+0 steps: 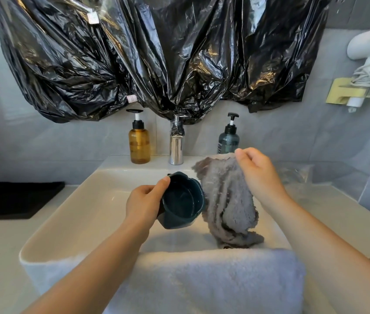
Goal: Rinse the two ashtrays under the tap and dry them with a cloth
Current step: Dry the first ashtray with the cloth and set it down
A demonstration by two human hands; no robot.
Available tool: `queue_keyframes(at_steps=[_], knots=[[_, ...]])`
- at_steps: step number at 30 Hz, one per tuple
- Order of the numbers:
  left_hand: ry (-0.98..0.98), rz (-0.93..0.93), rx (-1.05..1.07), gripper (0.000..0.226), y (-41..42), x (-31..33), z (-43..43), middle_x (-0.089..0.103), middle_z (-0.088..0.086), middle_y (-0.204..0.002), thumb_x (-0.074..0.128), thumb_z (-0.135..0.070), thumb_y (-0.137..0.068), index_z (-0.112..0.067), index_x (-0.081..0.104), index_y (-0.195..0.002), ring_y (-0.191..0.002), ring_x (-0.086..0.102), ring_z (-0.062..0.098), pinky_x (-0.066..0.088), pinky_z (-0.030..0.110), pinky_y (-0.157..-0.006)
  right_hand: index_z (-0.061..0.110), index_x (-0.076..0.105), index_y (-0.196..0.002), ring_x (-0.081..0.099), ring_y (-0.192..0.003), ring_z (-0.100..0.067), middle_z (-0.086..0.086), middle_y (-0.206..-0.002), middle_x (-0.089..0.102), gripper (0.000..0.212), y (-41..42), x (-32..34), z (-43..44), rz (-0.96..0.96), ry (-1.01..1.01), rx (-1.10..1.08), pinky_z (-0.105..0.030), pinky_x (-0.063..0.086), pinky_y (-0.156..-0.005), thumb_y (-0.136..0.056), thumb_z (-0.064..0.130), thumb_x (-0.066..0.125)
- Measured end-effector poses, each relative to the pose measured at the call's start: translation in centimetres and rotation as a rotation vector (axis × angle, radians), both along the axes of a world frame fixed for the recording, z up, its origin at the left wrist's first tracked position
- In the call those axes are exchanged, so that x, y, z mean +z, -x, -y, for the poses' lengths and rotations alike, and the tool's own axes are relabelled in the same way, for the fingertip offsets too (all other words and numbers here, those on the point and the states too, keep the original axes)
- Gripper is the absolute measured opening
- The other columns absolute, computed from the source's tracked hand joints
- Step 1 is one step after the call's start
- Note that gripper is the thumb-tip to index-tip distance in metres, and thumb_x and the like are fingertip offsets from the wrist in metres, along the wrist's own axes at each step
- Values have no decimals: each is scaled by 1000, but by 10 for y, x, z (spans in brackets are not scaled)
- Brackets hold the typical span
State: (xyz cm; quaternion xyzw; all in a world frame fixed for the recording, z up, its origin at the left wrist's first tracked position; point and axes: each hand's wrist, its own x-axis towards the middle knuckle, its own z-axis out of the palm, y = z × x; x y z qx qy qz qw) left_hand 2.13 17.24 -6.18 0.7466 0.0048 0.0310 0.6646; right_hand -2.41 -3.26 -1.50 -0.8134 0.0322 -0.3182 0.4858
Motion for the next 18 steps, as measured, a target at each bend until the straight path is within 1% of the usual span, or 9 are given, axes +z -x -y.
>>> queue_keyframes(at_steps=[2, 4, 5, 8, 10, 11, 13, 15, 18], knots=[[-19, 0, 3, 40, 0, 0, 1, 67, 5, -89, 55, -51, -90, -13, 68, -96, -83, 55, 20, 51, 35, -72, 5, 60, -104, 60, -88, -25, -13, -93, 64, 37, -5, -1, -5, -86, -45, 18, -31, 46, -75, -101, 38, 42], [-21, -2, 4, 40, -2, 0, -1, 66, 6, -88, 56, -52, -89, -14, 68, -92, -78, 54, 18, 51, 35, -71, 3, 60, -107, 61, -105, -36, -25, -112, 63, 40, -11, -3, -12, -126, -219, 16, -51, 48, -94, -101, 40, 43], [-18, -4, 5, 39, -2, -1, -1, 67, 6, -88, 56, -52, -88, -15, 68, -88, -78, 54, 18, 52, 37, -72, 4, 60, -105, 60, -106, -40, -27, -112, 63, 40, -14, -3, -15, -108, -302, 8, -56, 46, -96, -100, 41, 44], [-15, -25, -6, 35, -3, -3, -2, 67, 5, -89, 57, -52, -88, -19, 64, -81, -84, 57, 20, 54, 41, -79, 16, 62, -100, 67, -99, -26, -11, -102, 72, 29, -20, -5, -24, -24, -473, 78, -49, 51, -95, -99, 40, 47], [-24, -43, -13, 33, -2, -4, -1, 67, 5, -91, 57, -52, -88, -21, 62, -80, -90, 59, 23, 55, 42, -80, 16, 62, -104, 67, -103, -22, -7, -104, 72, 25, -21, -12, -28, -72, -610, 254, -45, 51, -95, -99, 36, 49], [-24, -50, -14, 34, -2, -4, -1, 67, 6, -93, 57, -53, -88, -20, 62, -81, -92, 59, 24, 55, 41, -78, 16, 63, -104, 66, -104, -22, -5, -104, 72, 23, -20, -19, -30, -121, -601, 323, -42, 51, -93, -98, 35, 50], [3, -67, -16, 35, -1, -3, -1, 67, 9, -95, 57, -52, -88, -17, 62, -82, -93, 60, 26, 54, 39, -73, 20, 66, -97, 63, -93, -14, 4, -93, 69, 17, -14, -33, -32, -188, -298, 347, -28, 48, -81, -97, 32, 53], [6, -60, -22, 37, 0, -2, 0, 68, 11, -94, 57, -51, -88, -15, 64, -83, -92, 61, 27, 56, 40, -74, 22, 71, -89, 61, -81, -3, 9, -86, 68, 14, -11, -45, -33, -135, 42, 291, -17, 45, -72, -95, 21, 58], [-20, -31, -30, 37, 3, -2, 3, 69, 11, -91, 55, -52, -89, -17, 63, -80, -91, 63, 28, 56, 41, -76, 24, 76, -89, 54, -73, 1, 9, -87, 64, 10, -9, -51, -39, -22, 210, 189, -6, 40, -66, -86, 17, 70]])
